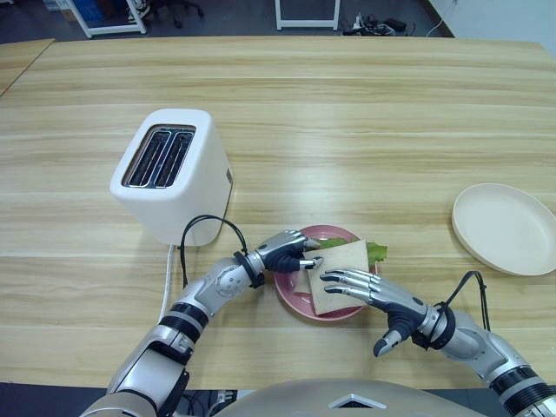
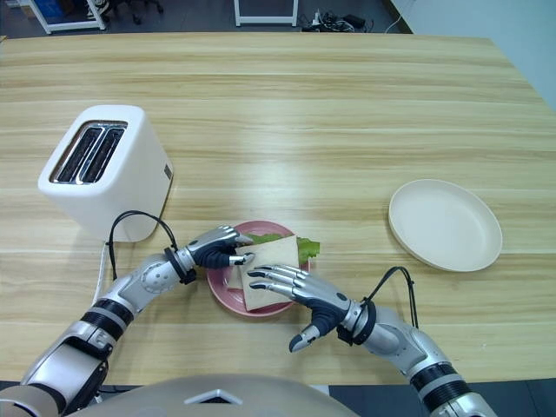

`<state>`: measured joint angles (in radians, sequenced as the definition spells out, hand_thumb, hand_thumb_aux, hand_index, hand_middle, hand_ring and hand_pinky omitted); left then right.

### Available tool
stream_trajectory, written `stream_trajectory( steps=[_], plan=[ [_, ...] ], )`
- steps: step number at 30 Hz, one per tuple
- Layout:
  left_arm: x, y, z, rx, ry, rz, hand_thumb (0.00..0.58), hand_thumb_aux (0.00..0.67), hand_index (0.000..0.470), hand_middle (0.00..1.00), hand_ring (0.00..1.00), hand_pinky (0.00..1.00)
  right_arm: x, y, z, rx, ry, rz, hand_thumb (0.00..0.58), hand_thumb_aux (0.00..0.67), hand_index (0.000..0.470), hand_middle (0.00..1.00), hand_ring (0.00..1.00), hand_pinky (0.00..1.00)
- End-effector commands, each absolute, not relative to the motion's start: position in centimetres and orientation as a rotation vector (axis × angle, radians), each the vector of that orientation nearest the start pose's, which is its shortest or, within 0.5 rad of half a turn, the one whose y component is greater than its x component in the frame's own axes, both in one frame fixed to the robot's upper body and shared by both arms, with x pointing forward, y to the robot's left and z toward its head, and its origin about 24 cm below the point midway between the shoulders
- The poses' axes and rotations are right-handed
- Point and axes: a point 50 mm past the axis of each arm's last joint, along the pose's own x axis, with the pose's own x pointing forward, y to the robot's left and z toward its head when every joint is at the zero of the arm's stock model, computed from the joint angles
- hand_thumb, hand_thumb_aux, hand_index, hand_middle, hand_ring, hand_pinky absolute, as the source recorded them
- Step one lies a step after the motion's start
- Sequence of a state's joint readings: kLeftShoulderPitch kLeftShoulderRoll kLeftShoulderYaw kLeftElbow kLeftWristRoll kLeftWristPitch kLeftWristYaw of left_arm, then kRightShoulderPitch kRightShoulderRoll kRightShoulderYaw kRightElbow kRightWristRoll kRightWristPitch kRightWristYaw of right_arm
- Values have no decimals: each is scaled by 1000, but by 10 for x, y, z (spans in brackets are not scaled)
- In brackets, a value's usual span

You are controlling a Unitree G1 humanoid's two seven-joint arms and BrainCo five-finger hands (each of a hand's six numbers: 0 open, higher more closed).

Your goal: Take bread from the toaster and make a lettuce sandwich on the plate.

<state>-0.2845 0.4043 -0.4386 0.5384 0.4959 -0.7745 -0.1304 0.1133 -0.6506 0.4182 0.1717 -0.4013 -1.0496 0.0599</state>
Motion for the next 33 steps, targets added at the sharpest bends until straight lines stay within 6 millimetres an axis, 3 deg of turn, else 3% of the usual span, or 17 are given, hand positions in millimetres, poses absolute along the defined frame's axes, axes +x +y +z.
stream_trajectory(
  steps=[1,13,25,33],
  plan=[
    [256,120,29,901,-428,-879,580,670,470,1000,1000,1000,161,-151,29,-729,-562,976,0,0,0,0,0,0],
    [254,125,70,951,-578,-914,580,670,470,1000,1000,1000,163,-145,34,-721,-623,989,0,0,0,0,0,0],
    [267,123,79,934,-571,-929,580,670,470,1000,1000,1000,164,-143,35,-716,-638,987,0,0,0,0,0,0],
    [269,123,86,743,-548,-959,580,670,470,1000,1000,1000,164,-142,39,-682,-671,972,0,0,0,0,0,0]
  ],
)
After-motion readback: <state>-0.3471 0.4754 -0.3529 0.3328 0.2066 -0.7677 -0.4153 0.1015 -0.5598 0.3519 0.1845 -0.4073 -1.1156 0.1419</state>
